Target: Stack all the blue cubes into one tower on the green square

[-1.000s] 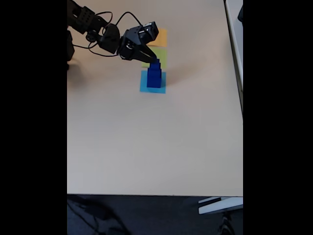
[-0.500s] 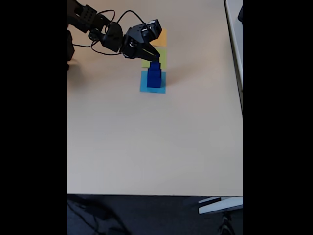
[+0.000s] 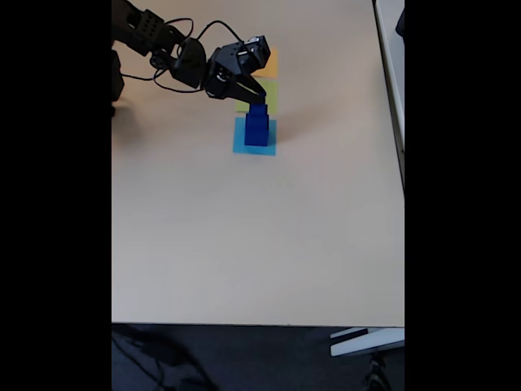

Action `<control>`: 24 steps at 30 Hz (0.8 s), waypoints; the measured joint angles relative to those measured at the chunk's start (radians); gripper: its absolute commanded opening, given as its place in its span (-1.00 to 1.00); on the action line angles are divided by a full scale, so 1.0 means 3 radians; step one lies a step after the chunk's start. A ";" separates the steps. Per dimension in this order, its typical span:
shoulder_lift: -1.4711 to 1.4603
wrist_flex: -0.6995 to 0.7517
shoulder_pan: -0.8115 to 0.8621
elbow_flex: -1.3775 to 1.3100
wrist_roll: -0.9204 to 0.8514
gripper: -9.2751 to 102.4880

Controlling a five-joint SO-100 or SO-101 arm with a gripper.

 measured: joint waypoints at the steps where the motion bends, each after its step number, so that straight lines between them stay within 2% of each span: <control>1: 0.0000 -0.0010 0.0000 0.0000 0.0000 -0.84; 24: -0.0015 -0.0169 0.0000 0.0153 0.0020 -0.84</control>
